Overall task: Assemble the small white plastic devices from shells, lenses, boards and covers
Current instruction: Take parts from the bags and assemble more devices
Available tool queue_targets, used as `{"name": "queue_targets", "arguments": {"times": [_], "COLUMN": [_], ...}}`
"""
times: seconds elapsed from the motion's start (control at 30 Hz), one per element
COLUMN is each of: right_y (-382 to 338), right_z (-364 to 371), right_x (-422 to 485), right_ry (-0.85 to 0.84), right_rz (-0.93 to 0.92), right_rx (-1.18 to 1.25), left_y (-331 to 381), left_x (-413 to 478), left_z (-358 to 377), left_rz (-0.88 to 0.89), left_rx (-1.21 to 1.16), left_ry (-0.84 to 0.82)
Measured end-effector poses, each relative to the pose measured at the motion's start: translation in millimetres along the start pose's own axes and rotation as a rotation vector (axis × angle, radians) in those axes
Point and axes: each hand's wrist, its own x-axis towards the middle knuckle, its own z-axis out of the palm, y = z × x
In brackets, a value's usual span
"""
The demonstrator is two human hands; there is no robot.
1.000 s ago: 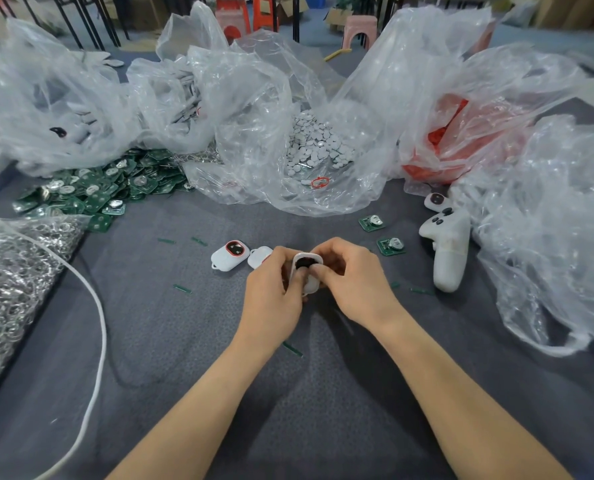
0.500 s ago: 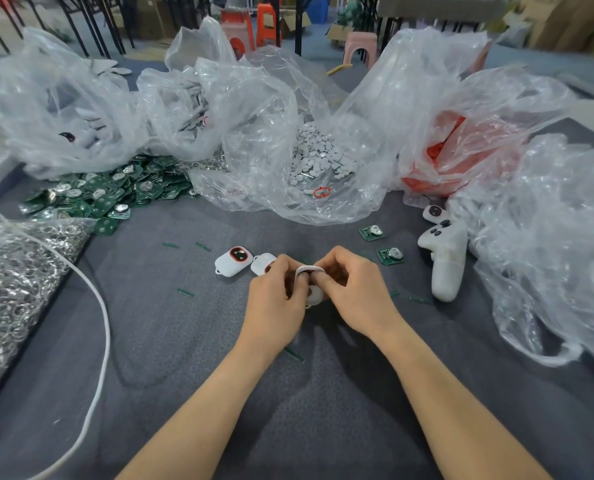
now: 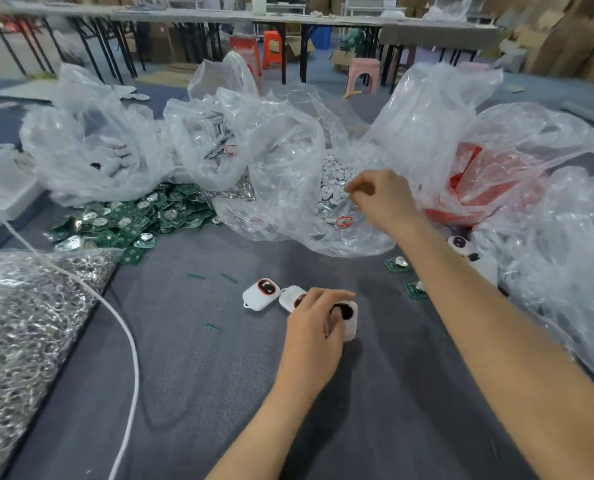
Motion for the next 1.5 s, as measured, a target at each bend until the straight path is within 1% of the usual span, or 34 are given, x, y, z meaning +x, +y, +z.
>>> {"name": "queue_targets", "arguments": {"times": [0.1, 0.17, 0.23, 0.3, 0.37, 0.47, 0.53, 0.6, 0.67, 0.73, 0.8, 0.87, 0.97, 1.03, 1.1, 1.2, 1.27, 1.4, 1.5], "right_y": [17, 29, 35, 36, 39, 49, 52, 49, 43, 37, 33, 31, 29, 27, 27, 28, 29, 27, 22], "right_z": [42, 61, 70, 73, 71, 61, 53, 46, 38, 29, 21, 14, 5, -1, -4, -6, -6, -3, 4], "right_x": [26, 26, 21, 17, 12, 7, 3, 0, -4, -13, -34, -63, -107, -128, -144, -159, -165, -172, -176], "right_ry": [-0.176, -0.235, -0.186, -0.121, -0.084, -0.019, 0.063, 0.182, 0.279, 0.328, 0.327, 0.276, 0.177, 0.152, 0.136, 0.094, 0.075, 0.076, 0.027], "right_rz": [0.012, -0.002, -0.023, -0.05, -0.035, -0.013, -0.023, 0.002, 0.078, 0.166, 0.22, 0.257, 0.333, 0.375, 0.407, 0.454, 0.486, 0.494, 0.456], "right_rx": [-0.281, -0.46, -0.542, -0.544, -0.477, -0.352, -0.237, -0.136, 0.001, 0.217, 0.43, 0.603, 0.849, 0.973, 0.999, 1.018, 1.013, 0.926, 0.836], "left_y": [-1, -1, -2, -1, -1, 1, 2, 1, 1, 2, 3, 4, 5, 5, 4, 2, 2, 3, 5], "left_x": [0, 0, 0, 0, 1, 2, 1, 0, 0, -1, -1, -1, 0, 0, -1, -1, -3, -5, -6], "left_z": [0, 0, -1, -1, 0, 1, 1, 1, 2, 2, 1, 0, 1, 2, 4, 6, 7, 2, -4], "left_rz": [0.003, 0.006, -0.002, -0.014, -0.053, -0.17, -0.173, -0.154, -0.12, -0.108, -0.073, -0.039, -0.044, -0.046, -0.055, -0.066, -0.043, 0.005, 0.028], "left_rx": [-0.014, -0.03, -0.052, -0.065, -0.086, -0.17, -0.184, -0.158, -0.105, -0.108, -0.074, 0.007, 0.041, 0.055, 0.081, 0.113, 0.098, -0.068, -0.149], "left_ry": [-0.011, -0.003, 0.021, 0.036, 0.036, 0.038, 0.025, 0.004, 0.001, 0.015, 0.054, 0.072, 0.061, 0.027, 0.008, 0.021, 0.038, 0.041, 0.016]}}
